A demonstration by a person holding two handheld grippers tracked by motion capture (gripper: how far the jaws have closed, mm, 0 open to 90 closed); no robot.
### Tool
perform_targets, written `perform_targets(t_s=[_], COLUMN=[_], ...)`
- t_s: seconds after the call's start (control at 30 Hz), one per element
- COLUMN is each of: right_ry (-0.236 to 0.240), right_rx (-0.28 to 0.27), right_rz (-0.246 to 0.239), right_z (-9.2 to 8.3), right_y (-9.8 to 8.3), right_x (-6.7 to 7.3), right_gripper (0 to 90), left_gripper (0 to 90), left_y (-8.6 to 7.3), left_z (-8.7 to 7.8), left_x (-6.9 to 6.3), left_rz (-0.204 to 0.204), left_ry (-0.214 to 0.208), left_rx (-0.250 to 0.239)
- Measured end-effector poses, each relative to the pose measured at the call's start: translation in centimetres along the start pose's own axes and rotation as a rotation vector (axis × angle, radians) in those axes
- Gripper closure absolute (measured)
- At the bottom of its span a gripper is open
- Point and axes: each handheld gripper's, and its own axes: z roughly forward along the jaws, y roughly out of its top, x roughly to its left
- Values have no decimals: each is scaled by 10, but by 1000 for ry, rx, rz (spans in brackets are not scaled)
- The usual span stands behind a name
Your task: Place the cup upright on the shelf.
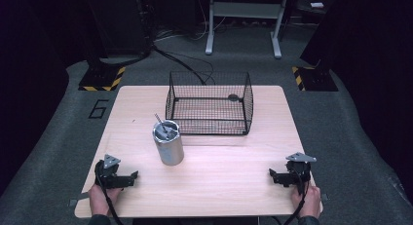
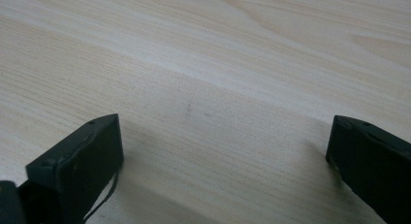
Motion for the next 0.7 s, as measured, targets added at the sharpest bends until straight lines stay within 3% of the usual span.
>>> perform_targets(t_s=[0.7], right_ry=[1], right_rx=[-3], right_rz=[1], right_z=[0], right_y=[1], right_x=[0], right_gripper=[0], left_gripper=[2], left_y=[2], left_z=[-1], left_x=[1], left_rz=[-6], left_ry=[-8], left_rx=[10])
